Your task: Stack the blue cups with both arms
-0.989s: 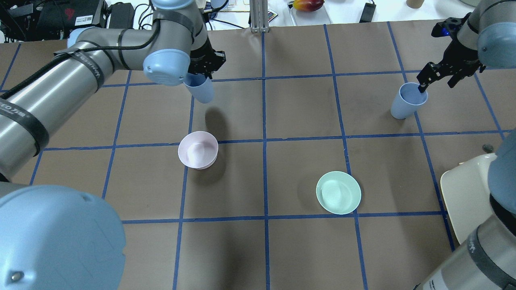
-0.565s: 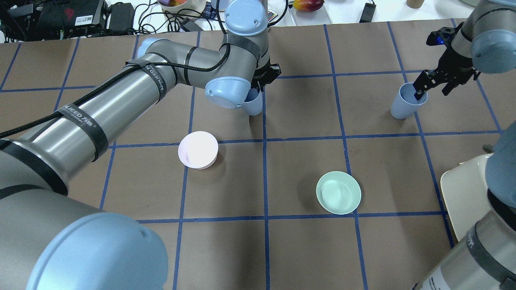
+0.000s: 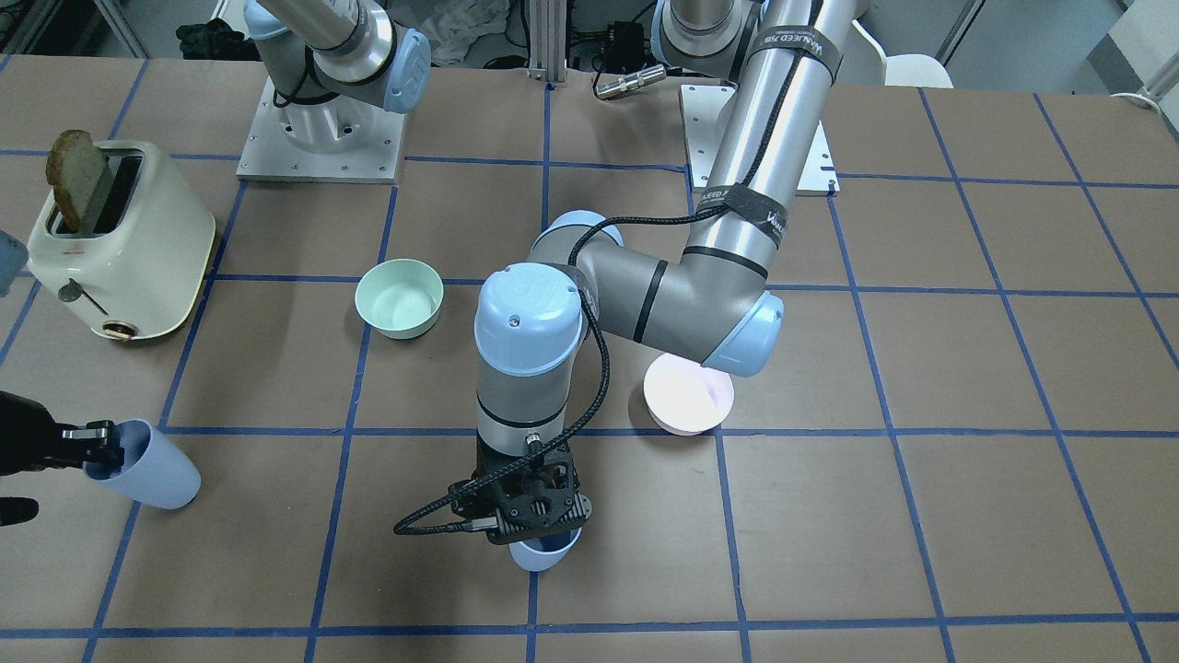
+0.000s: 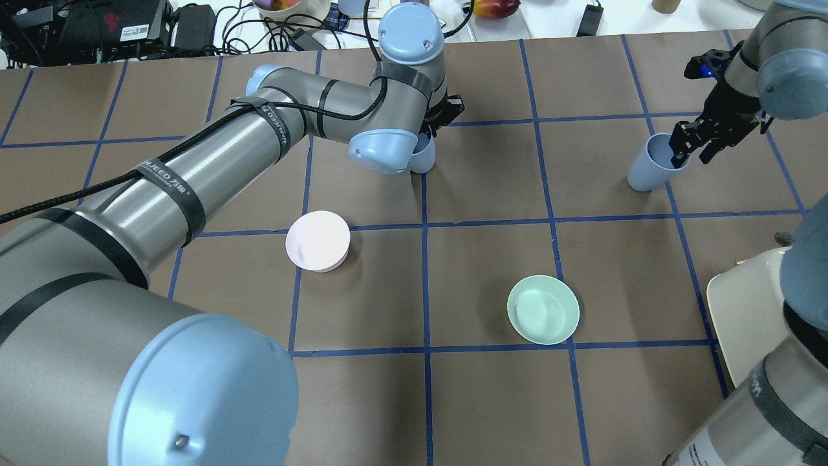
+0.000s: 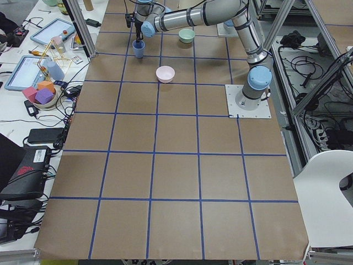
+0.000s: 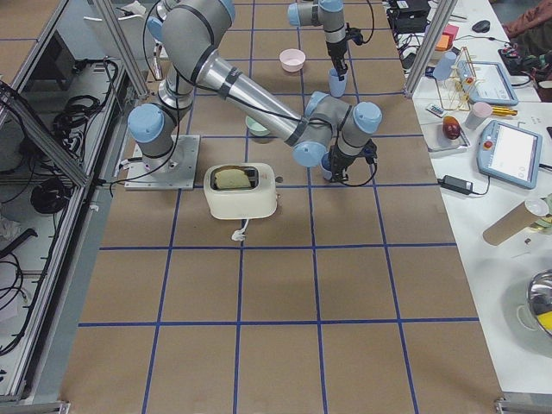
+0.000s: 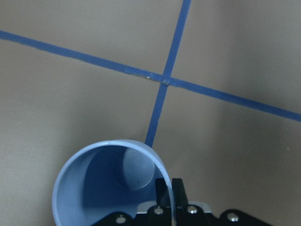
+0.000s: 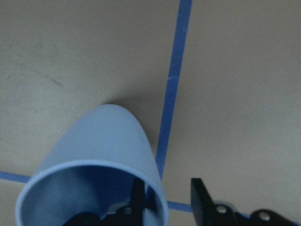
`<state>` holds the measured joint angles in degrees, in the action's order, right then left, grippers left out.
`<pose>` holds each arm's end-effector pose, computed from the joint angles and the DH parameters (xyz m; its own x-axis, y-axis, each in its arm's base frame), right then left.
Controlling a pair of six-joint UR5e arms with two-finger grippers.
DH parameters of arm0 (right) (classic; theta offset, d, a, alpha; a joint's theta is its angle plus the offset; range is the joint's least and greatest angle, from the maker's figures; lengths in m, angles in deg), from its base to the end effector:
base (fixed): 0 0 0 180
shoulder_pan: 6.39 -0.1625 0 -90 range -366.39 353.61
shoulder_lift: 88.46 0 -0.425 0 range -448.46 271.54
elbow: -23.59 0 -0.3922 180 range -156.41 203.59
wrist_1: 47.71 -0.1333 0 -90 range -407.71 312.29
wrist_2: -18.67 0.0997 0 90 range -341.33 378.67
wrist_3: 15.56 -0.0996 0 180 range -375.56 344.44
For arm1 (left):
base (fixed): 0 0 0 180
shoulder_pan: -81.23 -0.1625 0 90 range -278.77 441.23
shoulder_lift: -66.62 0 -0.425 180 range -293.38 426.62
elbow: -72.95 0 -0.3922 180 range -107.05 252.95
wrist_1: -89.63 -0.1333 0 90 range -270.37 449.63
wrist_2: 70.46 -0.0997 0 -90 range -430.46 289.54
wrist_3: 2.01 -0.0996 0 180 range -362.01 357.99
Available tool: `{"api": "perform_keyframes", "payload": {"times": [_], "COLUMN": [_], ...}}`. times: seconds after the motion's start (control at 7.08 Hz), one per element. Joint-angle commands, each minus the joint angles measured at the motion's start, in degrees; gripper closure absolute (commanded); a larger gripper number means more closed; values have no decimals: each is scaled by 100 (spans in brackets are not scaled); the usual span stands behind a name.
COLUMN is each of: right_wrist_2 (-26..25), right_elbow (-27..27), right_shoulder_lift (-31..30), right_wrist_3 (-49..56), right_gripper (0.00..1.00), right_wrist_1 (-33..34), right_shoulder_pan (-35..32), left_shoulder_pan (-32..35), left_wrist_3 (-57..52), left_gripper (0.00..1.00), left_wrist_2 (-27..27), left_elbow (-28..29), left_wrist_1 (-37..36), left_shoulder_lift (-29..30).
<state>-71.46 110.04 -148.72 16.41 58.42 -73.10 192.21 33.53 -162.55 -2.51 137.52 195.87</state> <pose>-0.1322 -0.6437 0.2429 -0.9855 -0.1437 -0.0906 -0.1562 0.9764 0.1494 -0.3896 -0.6539 0.2625 -0.9610 -0.2350 0.1455 -0.2666 0.9271 -0.2636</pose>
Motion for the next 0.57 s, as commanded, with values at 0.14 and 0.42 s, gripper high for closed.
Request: {"api": "perform_keyframes", "payload": {"times": [0.14, 0.42], "right_wrist_2": [-292, -285], "right_elbow": [-162, -486], "right_shoulder_lift": [-48, -118], "right_wrist_3": [-15, -76], "right_gripper": [100, 100], "right_wrist_1": [-390, -958], "right_shoulder_pan": [52, 43], "left_shoulder_pan": [-14, -189], "left_wrist_3": [-57, -57], "left_gripper": [0, 0], "left_wrist_2": [33, 60], "left_elbow": [84, 250], "left_wrist_1": [-7, 463], "left_shoulder_lift": [-5, -294]}}
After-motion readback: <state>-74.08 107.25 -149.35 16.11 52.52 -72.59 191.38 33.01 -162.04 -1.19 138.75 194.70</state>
